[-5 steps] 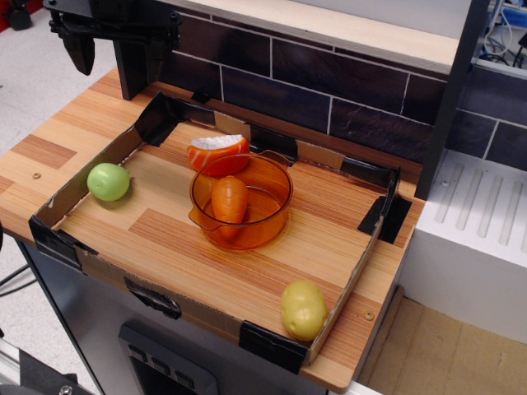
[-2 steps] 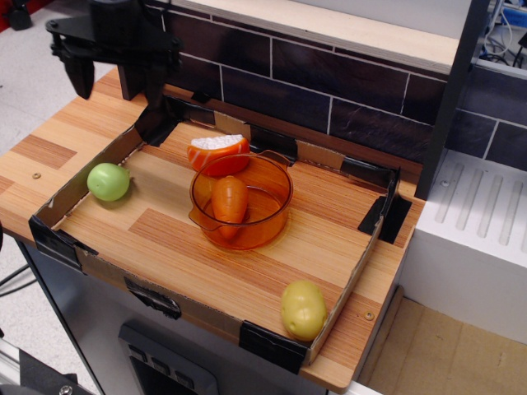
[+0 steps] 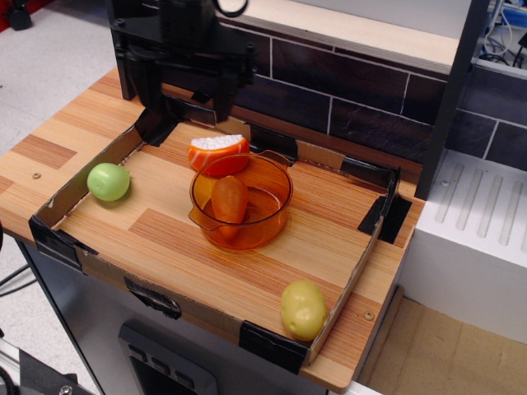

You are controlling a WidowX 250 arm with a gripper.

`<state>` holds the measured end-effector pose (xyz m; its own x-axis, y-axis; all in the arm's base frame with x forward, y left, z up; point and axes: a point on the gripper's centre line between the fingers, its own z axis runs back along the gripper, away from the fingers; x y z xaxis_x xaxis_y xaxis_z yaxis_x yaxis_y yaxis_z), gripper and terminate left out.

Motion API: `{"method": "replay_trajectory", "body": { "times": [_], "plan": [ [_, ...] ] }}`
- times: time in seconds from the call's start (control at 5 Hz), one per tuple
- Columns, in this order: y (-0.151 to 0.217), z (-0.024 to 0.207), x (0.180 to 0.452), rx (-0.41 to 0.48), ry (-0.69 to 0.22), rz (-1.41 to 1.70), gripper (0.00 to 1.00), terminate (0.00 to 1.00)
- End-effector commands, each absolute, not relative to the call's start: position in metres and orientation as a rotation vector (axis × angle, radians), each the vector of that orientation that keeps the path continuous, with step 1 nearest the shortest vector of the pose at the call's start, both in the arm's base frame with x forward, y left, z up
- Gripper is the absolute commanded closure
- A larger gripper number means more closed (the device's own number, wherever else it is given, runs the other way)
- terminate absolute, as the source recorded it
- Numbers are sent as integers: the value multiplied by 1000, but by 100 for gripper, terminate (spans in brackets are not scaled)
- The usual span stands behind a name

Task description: Take carrot out of pot

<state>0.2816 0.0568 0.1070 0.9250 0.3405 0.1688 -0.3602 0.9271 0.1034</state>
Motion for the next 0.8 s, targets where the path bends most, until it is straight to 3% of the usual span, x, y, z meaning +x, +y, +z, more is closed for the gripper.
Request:
{"method": "replay_trajectory", "body": {
  "times": [0.0, 0.2, 0.6],
  "plan": [
    [28, 97, 284, 127, -208, 379, 0, 0],
    [19, 80, 284, 89, -188, 412, 0, 0],
    [22, 59, 287, 119, -203, 421, 0, 0]
  ]
}}
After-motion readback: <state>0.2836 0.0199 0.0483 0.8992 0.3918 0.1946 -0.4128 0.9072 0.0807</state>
